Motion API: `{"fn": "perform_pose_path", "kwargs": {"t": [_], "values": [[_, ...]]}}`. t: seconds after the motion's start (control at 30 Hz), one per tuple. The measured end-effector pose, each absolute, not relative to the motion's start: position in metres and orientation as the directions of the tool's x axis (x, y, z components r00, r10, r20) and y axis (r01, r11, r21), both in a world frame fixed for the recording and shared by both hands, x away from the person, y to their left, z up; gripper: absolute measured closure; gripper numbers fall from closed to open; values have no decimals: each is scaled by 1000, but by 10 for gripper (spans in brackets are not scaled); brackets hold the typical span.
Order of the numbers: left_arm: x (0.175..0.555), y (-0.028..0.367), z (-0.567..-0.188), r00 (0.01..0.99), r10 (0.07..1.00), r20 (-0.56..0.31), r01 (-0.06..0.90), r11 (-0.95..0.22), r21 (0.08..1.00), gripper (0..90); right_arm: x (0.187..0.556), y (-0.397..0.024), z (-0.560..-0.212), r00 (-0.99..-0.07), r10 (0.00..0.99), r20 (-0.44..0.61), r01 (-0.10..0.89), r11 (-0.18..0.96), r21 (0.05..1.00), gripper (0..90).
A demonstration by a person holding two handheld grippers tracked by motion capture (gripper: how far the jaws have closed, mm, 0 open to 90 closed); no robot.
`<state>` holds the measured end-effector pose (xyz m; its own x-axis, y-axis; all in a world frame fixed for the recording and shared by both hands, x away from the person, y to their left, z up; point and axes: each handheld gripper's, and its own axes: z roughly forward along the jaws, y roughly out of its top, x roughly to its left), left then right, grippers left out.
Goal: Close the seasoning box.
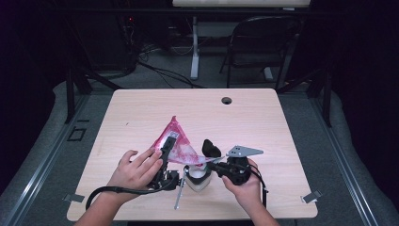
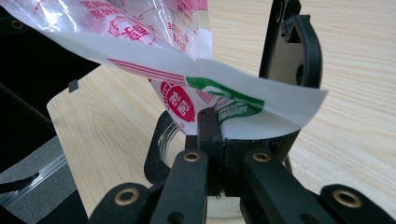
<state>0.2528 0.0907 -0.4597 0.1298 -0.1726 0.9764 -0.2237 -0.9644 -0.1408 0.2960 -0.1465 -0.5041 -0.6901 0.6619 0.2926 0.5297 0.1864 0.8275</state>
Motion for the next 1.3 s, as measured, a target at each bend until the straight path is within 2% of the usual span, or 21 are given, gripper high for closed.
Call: {"fn": "perform_pose_path", "kwargs": {"t": [0.47, 1.3], "values": [[256, 95, -459, 148, -188, 971, -219, -964, -153, 656, 296, -145, -506, -697, 658, 285, 528, 202, 825, 900], [255, 97, -463, 173, -146, 974, -206, -973, -109, 657, 295, -148, -504, -705, 660, 261, 524, 235, 819, 900]]}}
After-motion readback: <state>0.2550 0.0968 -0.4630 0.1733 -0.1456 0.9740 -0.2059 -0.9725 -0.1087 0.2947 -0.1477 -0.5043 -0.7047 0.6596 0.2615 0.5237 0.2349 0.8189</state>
